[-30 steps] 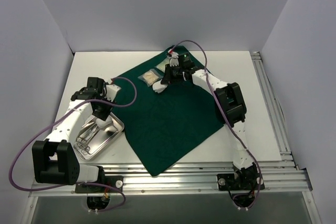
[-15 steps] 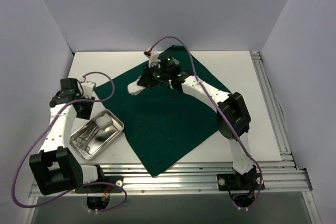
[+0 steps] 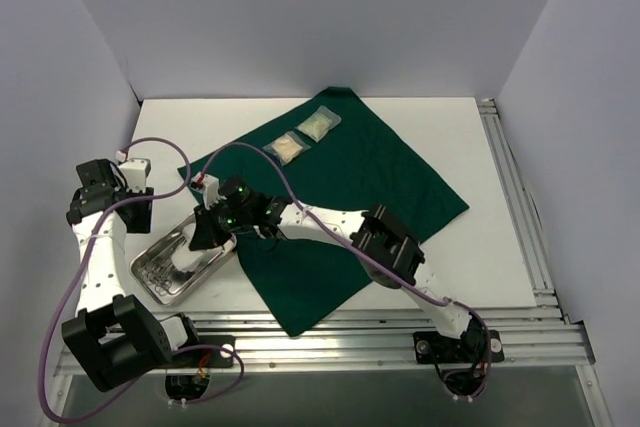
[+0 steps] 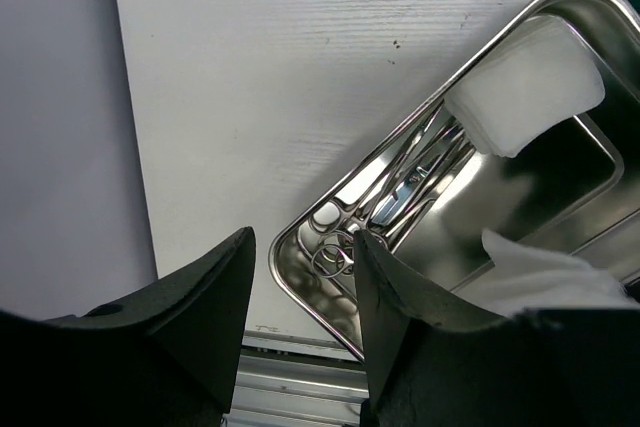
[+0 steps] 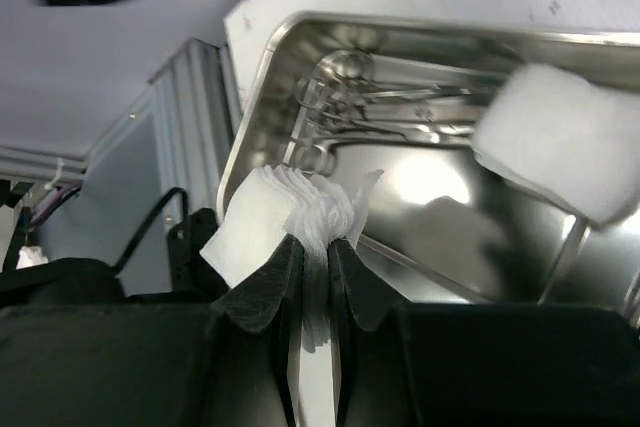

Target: Prepare the surgical pack

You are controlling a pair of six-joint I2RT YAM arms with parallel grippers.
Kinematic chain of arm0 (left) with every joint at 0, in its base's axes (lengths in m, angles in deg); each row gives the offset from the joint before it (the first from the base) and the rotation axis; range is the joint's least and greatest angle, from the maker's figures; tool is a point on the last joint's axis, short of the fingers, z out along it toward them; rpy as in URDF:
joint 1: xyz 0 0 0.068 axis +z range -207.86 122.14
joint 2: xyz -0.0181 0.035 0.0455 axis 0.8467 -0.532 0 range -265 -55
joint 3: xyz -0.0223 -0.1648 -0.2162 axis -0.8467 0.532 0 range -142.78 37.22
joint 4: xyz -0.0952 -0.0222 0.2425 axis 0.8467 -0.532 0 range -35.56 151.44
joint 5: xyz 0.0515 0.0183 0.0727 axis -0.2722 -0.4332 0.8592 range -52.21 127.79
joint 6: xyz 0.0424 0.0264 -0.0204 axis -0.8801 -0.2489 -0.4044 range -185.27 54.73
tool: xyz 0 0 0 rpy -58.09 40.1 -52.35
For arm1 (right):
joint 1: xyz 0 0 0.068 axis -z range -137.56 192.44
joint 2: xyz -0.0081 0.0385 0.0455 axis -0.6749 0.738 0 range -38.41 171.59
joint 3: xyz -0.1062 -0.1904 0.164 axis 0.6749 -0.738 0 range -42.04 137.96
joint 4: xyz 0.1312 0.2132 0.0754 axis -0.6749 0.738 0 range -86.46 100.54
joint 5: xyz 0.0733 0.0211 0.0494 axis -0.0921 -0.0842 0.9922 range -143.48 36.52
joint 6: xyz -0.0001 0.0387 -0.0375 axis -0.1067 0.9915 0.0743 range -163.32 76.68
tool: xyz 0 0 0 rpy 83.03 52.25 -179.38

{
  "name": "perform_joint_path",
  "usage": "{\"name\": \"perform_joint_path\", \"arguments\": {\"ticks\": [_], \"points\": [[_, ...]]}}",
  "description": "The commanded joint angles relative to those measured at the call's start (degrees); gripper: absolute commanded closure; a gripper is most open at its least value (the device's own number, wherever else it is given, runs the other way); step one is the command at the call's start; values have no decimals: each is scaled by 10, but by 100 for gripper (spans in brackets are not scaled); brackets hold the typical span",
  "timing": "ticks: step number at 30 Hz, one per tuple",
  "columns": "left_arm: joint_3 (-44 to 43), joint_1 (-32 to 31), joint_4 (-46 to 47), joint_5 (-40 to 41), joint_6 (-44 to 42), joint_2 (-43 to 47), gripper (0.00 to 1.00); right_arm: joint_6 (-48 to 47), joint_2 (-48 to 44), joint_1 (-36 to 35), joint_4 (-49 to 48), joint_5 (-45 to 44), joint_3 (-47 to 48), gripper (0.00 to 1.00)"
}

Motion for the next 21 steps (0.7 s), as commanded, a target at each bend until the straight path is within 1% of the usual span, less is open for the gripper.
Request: {"name": "perform_joint_path", "arguments": {"ticks": [1,6,13,18,21], "points": [[2,3,2,-31,-9,16,47,27,22,20,-26,-7,22,100],[6,2,2,-37,-16,18,47,9,31,25,-10,-35,18,100],[3,3,-1,-43,-20,16,47,-37,62,27,63,-69,56,100],[-4,3,-3,-46,-21,13,47,-36,92,27,76,-48,83,100],[-6,3,-3,-49,-22,12,47,-36,95,24,78,-45,93,100]]}}
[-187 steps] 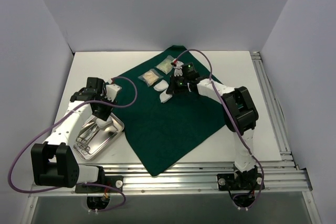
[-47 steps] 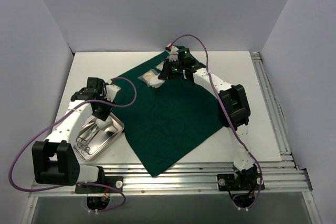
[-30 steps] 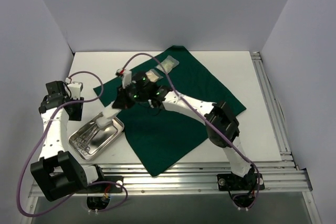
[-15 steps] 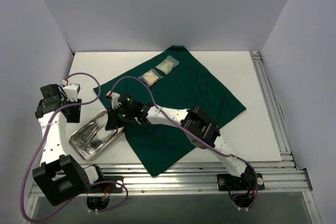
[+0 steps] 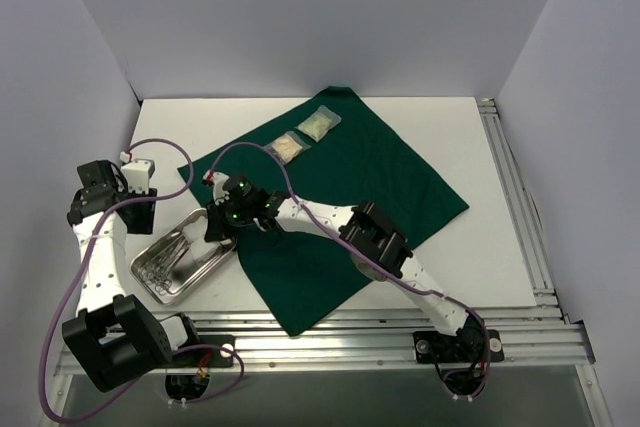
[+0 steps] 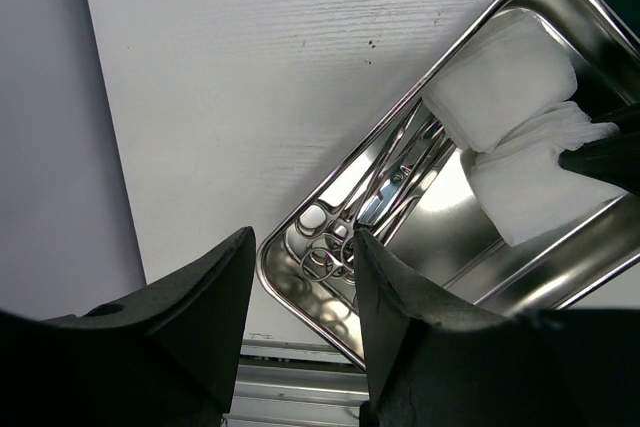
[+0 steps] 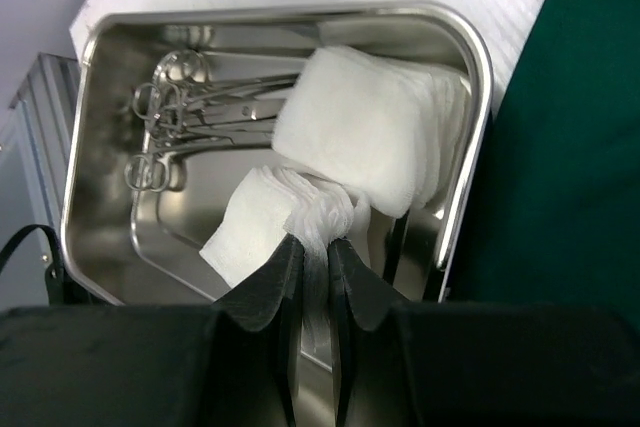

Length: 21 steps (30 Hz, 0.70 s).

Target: Prepare the surgical pack

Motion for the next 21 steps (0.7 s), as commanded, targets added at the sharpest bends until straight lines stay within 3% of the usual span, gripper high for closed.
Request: {"name": "perform_joint_path", "arguments": {"ticks": [1,14,21], "points": [[-13,2,0,-19,-6,9,47,-13,6,-7,15,7,27,100],[-15,2,-2,-32,-7,7,47,-70,-6,-20,58,-73,37,100],[-19,2,-13,-43,-12,9,47,-99,-32,-29,68,-126,33,77]]}}
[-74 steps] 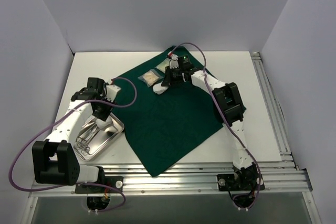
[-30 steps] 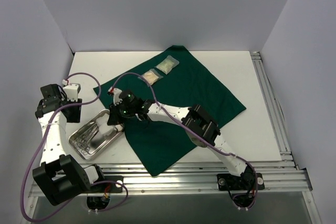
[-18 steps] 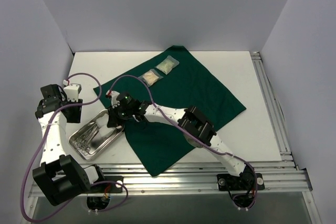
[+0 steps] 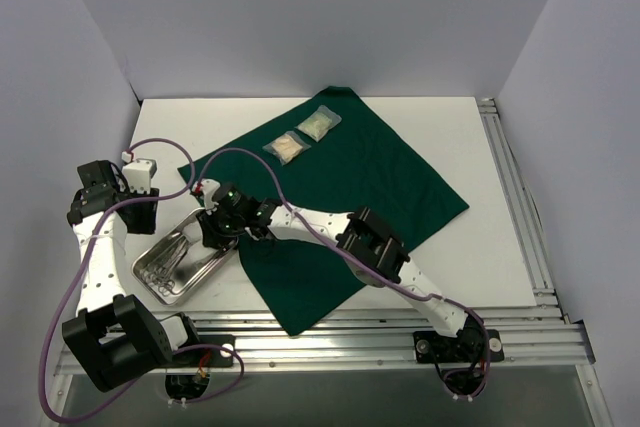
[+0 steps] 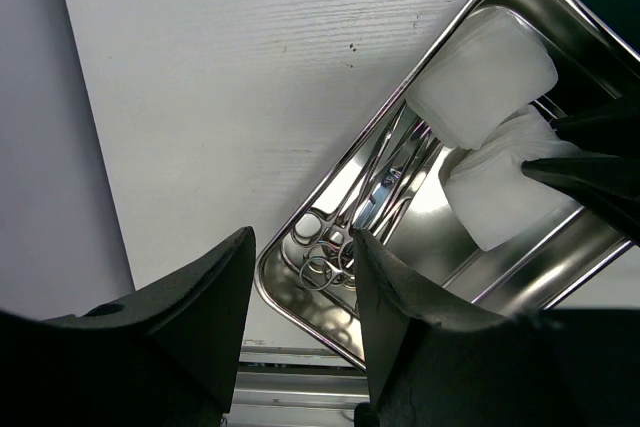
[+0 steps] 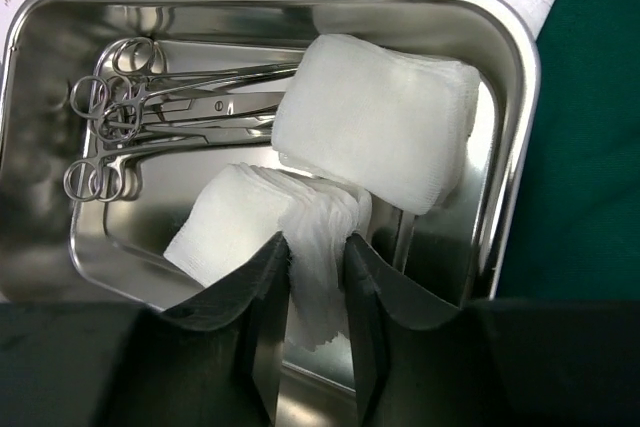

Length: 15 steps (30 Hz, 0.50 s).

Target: Prepare the surgical pack

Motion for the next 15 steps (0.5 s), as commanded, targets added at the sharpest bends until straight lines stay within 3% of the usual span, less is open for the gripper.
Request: {"name": "perform_joint_path", "arguments": {"ticks": [1,3,15], "points": [[-19,2,-12,-24,-9,9,47,-30,-40,-4,23,-47,10,75],[-21,2,-17,-32,-10,9,47,-33,-49,-4,23,-57,10,70],[-26,-5,-39,-58,-17,9,47,-54,-83,-4,26,-103,16,67]]}}
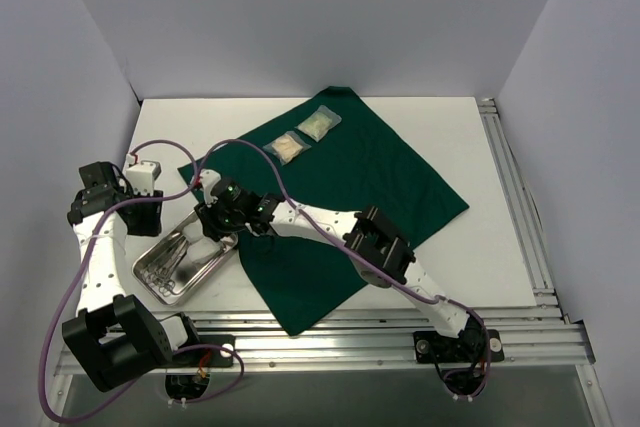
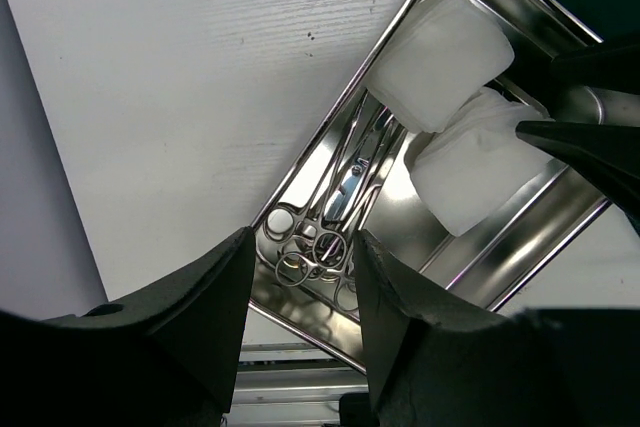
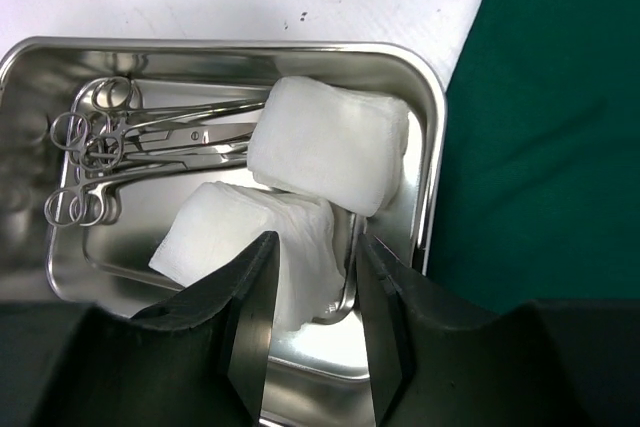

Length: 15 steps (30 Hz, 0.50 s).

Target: Prepare the surgical pack

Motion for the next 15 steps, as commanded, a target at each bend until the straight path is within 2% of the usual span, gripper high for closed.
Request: {"name": "perform_joint_path", "arguments": {"ticks": [1,3,5,7,10,15], "points": [[-26,-5,-18,-28,-13,9,47,-19,-53,6,8,-35,16,67],[-24,-13,-29,-46,-14,8,48,-20,-55,7,15,-40,17,67],[-19,-24,-46,-61,-20,7,53,-18,-63,8,21,-42,17,67],[-8,-51,-55,-58,-24,7,59,-7,-80,15,25,-41,6,67],[20,-97,-63,-37,-33,5,64,4,-126,27,16,-48,-41,67],[59,-151,-53,3,-28,-8,64,14,-184,52,13,-67,-111,67]]}}
